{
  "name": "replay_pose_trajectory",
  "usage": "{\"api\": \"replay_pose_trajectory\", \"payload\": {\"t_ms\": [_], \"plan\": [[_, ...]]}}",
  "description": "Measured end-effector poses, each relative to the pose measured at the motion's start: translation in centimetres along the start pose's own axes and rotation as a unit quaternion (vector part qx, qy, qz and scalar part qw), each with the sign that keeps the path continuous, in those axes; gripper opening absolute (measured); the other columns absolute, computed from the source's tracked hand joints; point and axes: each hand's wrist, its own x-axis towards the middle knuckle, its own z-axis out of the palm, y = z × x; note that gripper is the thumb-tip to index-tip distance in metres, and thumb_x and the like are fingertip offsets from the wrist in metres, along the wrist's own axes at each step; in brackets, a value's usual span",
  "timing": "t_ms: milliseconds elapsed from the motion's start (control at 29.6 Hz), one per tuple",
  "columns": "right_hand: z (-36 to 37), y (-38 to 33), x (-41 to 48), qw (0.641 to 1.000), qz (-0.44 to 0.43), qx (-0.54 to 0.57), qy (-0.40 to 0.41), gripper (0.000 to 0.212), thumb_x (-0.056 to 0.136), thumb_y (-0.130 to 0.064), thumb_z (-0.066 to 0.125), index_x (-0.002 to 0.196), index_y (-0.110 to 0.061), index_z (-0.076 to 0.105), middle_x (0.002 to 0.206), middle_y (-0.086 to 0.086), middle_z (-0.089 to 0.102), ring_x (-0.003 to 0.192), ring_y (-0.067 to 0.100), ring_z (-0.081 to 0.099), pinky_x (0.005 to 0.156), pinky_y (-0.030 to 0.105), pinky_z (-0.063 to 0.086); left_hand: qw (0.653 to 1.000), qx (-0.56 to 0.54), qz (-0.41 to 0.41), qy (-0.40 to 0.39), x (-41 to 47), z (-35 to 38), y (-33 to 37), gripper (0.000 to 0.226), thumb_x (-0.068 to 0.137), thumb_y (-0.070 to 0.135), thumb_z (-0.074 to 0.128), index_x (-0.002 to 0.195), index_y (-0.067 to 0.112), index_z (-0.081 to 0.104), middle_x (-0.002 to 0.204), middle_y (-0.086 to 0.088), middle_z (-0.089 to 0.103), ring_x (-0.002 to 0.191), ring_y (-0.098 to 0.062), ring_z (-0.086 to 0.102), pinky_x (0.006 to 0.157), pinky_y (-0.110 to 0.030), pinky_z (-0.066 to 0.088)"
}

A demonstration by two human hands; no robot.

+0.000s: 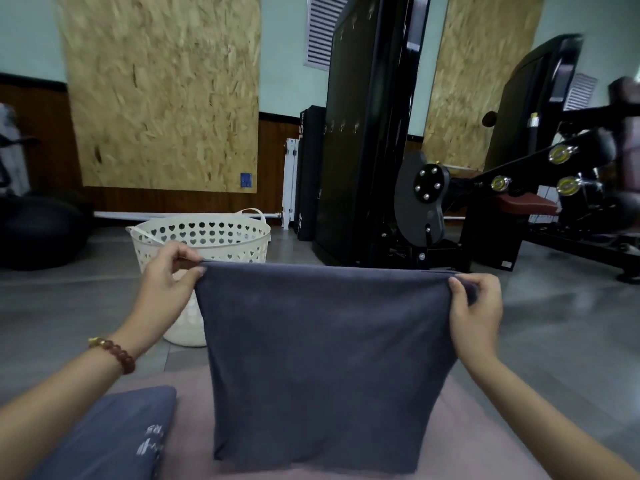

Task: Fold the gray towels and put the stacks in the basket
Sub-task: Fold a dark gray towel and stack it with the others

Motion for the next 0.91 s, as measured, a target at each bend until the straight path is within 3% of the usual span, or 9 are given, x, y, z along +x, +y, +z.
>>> {"api": "replay_pose_trajectory", "payload": {"t_ms": [135, 237, 338, 473, 541, 609, 710, 812, 913], "plan": [[-1.4, -1.4, -0.9, 0.996, -0.050, 0.020, 0.067, 0.030, 0.093, -0.008, 0.048, 0.086, -0.036, 0.041, 0.091, -0.001, 0.048, 0.083, -0.013, 0.047, 0.078, 0.004, 0.033, 0.980, 0.078, 0.180, 0.031, -2.4, -0.1, 3.2, 0.042, 0.088, -0.004, 0.036, 0.094, 0.038, 0.037, 0.093, 0.014, 0.038, 0.087, 0.005, 0.041, 0.079, -0.011, 0.033], [-2.2, -1.6, -1.8, 0.996, -0.060, 0.028, 0.063, 0.031, 0.092, -0.006, 0.048, 0.088, -0.035, 0.039, 0.092, -0.015, 0.043, 0.085, -0.016, 0.046, 0.079, 0.004, 0.033, 0.975, 0.100, 0.192, 0.053, -3.6, 0.5, 3.9, 0.049, 0.088, -0.009, 0.033, 0.096, 0.039, 0.037, 0.097, 0.012, 0.036, 0.094, 0.008, 0.039, 0.085, -0.008, 0.030], [-2.8, -0.2, -1.9, 0.996, -0.069, -0.003, 0.049, 0.029, 0.090, -0.008, 0.049, 0.086, -0.036, 0.041, 0.090, -0.013, 0.044, 0.085, -0.014, 0.047, 0.079, 0.004, 0.033, 0.977, 0.090, 0.187, 0.056, -4.2, 0.9, 2.5, 0.045, 0.090, -0.005, 0.035, 0.102, 0.038, 0.041, 0.103, 0.005, 0.040, 0.098, -0.004, 0.041, 0.090, -0.018, 0.034], [-1.4, 4.5, -2.4, 0.991, 0.047, -0.103, -0.077, 0.015, 0.090, -0.011, 0.054, 0.100, -0.021, 0.055, 0.105, 0.001, 0.056, 0.092, -0.001, 0.048, 0.082, 0.005, 0.033, 0.983, 0.115, 0.139, -0.038, -5.4, 2.8, -2.9, 0.043, 0.088, -0.013, 0.041, 0.093, 0.029, 0.052, 0.101, 0.015, 0.037, 0.100, 0.011, 0.041, 0.093, -0.009, 0.033], [-0.1, 7.6, -2.7, 0.962, 0.134, -0.172, -0.166, 0.027, 0.092, -0.015, 0.056, 0.118, -0.013, 0.056, 0.119, 0.005, 0.059, 0.110, 0.014, 0.052, 0.091, 0.018, 0.037, 0.982, 0.120, 0.094, -0.112, -6.1, 4.1, -6.5, 0.052, 0.085, -0.017, 0.043, 0.091, 0.034, 0.050, 0.099, 0.016, 0.038, 0.099, 0.013, 0.043, 0.093, -0.004, 0.031], [1.3, 10.1, -3.0, 0.920, 0.160, -0.254, -0.254, 0.029, 0.092, -0.016, 0.057, 0.118, -0.004, 0.060, 0.120, 0.014, 0.062, 0.114, 0.028, 0.054, 0.095, 0.031, 0.040, 0.971, 0.155, 0.045, -0.178, -6.7, 5.3, -10.3, 0.043, 0.083, -0.020, 0.042, 0.095, 0.017, 0.060, 0.099, 0.007, 0.045, 0.101, 0.006, 0.049, 0.092, 0.001, 0.027], [3.6, 12.9, -4.3, 0.862, 0.162, -0.341, -0.339, 0.025, 0.092, -0.018, 0.058, 0.100, 0.004, 0.065, 0.104, 0.022, 0.066, 0.099, 0.036, 0.059, 0.081, 0.036, 0.044, 0.943, 0.208, -0.051, -0.254, -7.7, 7.1, -16.3, 0.040, 0.084, -0.019, 0.042, 0.118, -0.005, 0.058, 0.112, -0.024, 0.059, 0.109, -0.036, 0.054, 0.098, -0.016, 0.033], [5.8, 14.9, -6.1, 0.827, 0.177, -0.398, -0.355, 0.017, 0.090, -0.023, 0.059, 0.096, -0.008, 0.066, 0.102, 0.017, 0.066, 0.097, 0.036, 0.060, 0.076, 0.034, 0.043, 0.918, 0.233, -0.129, -0.293, -9.2, 8.4, -20.4, 0.041, 0.087, -0.016, 0.041, 0.123, -0.006, 0.055, 0.117, -0.028, 0.060, 0.111, -0.041, 0.055, 0.096, -0.033, 0.037], [8.0, 17.2, -7.1, 0.838, 0.203, -0.383, -0.331, 0.012, 0.092, -0.014, 0.055, 0.094, -0.008, 0.065, 0.098, 0.018, 0.066, 0.089, 0.036, 0.061, 0.073, 0.033, 0.044, 0.914, 0.241, -0.168, -0.280, -9.8, 9.4, -22.6, 0.034, 0.091, -0.008, 0.041, 0.119, -0.004, 0.060, 0.122, -0.024, 0.059, 0.116, -0.038, 0.052, 0.098, -0.034, 0.036]]}}
